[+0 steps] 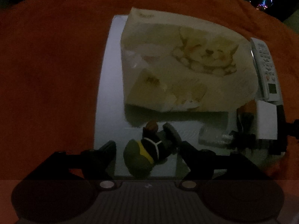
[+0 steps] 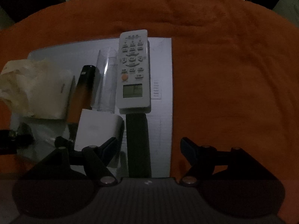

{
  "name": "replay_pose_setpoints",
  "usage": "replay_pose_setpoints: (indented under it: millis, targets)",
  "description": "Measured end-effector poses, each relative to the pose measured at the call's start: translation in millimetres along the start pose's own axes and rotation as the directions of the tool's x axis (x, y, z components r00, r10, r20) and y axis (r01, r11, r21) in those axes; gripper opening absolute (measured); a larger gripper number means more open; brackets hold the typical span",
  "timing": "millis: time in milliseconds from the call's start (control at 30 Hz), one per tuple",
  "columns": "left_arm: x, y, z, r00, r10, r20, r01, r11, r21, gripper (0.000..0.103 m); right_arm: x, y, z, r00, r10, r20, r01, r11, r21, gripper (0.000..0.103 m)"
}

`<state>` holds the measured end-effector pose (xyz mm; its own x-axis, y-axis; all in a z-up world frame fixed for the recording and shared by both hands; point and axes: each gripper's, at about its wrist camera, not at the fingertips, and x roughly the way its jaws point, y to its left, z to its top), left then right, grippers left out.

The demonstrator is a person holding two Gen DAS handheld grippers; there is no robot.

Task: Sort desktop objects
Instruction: 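Close the right tool on the black stick beside the white block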

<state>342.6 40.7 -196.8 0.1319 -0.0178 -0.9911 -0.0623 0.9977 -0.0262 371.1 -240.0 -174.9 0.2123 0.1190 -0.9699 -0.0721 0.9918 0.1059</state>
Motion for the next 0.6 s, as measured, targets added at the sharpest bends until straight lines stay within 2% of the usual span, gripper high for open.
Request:
replay_pose_setpoints:
  millis: [100, 133, 167, 267, 433, 600]
  targets:
    - [-1.1, 0.4, 1.4, 1.0, -0.004, 0.007, 0.004, 1.0, -0.028, 0.07, -3.4, -2.0, 1.3, 1.0, -0.011, 0.006, 0.011, 1.0, -0.01, 0.077]
    - [-1.8, -0.3, 2.0, 1.0, -0.011, 0.011, 0.011, 0.999, -0.031, 0.067, -5.8, -1.9, 1.3, 1.0, -0.019, 0.017, 0.02, 1.0, -0.018, 0.077]
    - [-3.3, -1.3, 2.7, 1.0, -0.019, 0.019, 0.02, 0.999, -0.027, 0.059, -7.6, -1.6, 1.1, 0.999, -0.026, 0.022, 0.026, 0.999, -0.028, 0.077]
    - [-6.7, -1.1, 4.7, 0.999, -0.031, 0.031, 0.032, 0.999, -0.026, 0.058, -8.1, -0.3, -0.2, 0.999, -0.031, 0.02, 0.032, 0.998, -0.053, 0.075]
    - [-10.5, 1.1, 6.5, 0.998, -0.05, 0.041, 0.051, 0.998, -0.021, 0.058, -3.7, -1.7, 1.6, 1.0, -0.018, -0.017, 0.018, 0.999, -0.048, 0.064]
    - [-9.3, -3.6, 8.3, 0.998, -0.052, 0.046, 0.053, 0.999, -0.012, 0.057, -2.2, 1.7, 5.3, 0.999, -0.043, -0.022, 0.041, 0.996, -0.083, 0.055]
